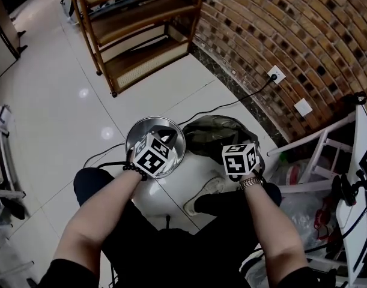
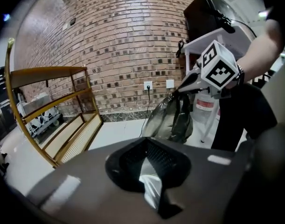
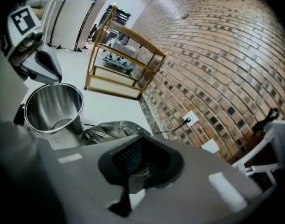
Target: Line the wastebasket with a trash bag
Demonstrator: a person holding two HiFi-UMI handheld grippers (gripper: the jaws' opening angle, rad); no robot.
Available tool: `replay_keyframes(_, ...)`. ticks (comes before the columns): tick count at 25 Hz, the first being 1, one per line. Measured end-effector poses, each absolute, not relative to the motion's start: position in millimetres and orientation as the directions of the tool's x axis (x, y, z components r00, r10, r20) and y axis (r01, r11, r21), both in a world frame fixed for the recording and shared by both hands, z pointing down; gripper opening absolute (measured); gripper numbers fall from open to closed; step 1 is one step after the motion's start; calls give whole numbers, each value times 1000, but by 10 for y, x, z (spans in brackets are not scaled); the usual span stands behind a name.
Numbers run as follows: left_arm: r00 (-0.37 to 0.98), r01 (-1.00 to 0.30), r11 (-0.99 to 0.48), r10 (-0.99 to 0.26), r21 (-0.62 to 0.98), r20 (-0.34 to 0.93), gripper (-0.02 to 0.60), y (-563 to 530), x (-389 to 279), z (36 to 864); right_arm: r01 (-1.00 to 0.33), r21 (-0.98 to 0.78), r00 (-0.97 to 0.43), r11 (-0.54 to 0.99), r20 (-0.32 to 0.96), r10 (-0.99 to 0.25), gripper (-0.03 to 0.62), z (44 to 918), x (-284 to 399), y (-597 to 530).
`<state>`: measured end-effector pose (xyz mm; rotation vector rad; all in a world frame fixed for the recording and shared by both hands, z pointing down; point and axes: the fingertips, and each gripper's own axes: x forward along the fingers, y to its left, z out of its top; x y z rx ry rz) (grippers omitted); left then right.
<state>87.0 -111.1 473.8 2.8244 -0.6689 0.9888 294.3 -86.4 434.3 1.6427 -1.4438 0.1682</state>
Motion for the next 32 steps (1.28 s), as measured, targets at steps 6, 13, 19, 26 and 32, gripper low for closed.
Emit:
replay_keyframes(6, 685, -482, -875, -400, -33, 608, 2, -1250, 761, 4583, -845, 532, 294, 60, 555, -778, 3, 3824, 2886, -906)
replay_keyframes(13, 686, -532, -842, -367, 89, 628, 6, -1305, 652, 4521, -807, 587, 256, 58, 438, -862, 3, 3115, 2656, -947)
replay_keyframes(19, 737, -571, -783, -356, 246, 575, 76, -1409, 660, 4349, -796, 603, 216, 43, 350, -912, 3, 2540, 2475, -929)
replay_keyframes(26, 789, -584, -671, -338, 457, 512, 187, -1538, 632, 4308, -791, 610, 153, 38, 258, -954, 3, 1977, 2248, -854)
replay_keyframes(32, 812, -580, -578, -345, 574, 472, 213, -1650, 559, 4300, -806, 587, 65, 69, 203, -977, 3, 1676, 2039, -786)
